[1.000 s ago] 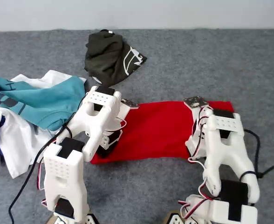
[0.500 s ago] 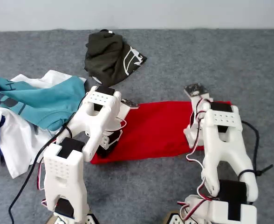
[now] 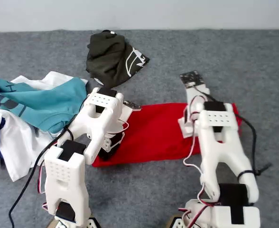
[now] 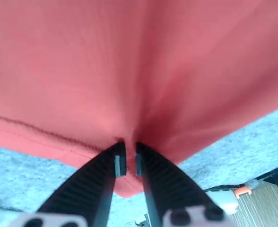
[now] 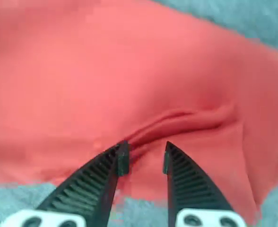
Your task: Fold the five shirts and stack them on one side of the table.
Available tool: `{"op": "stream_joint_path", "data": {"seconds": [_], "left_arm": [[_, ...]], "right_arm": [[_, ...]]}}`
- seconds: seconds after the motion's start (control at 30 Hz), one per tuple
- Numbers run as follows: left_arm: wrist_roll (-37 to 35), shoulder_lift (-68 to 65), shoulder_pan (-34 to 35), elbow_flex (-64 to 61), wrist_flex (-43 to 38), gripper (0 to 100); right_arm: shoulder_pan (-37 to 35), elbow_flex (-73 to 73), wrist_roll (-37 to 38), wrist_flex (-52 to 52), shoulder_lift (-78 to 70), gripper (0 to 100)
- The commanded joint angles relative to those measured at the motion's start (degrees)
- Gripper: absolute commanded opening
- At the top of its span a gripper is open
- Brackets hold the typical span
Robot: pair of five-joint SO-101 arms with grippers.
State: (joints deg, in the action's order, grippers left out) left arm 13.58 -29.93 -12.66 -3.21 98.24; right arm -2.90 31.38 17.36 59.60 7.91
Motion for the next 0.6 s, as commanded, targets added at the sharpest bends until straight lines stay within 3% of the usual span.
{"op": "stream_joint_path", "data": {"seconds": [0.0, 0.33, 0.57], "left_arm": [[0.44, 0.18, -0.44, -0.13, 0.0, 5], [0.44, 0.18, -0.35, -0.13, 0.0, 5], [0.44, 0.18, -0.53, -0.13, 0.0, 5]], "right_arm": [[-1.1, -2.55, -0.18, -2.59, 2.51, 12.5], [9.8, -7.03, 6.77, 8.75, 2.59, 12.5], [9.1, -1.58, 9.23, 7.78, 2.24, 12.5]]}}
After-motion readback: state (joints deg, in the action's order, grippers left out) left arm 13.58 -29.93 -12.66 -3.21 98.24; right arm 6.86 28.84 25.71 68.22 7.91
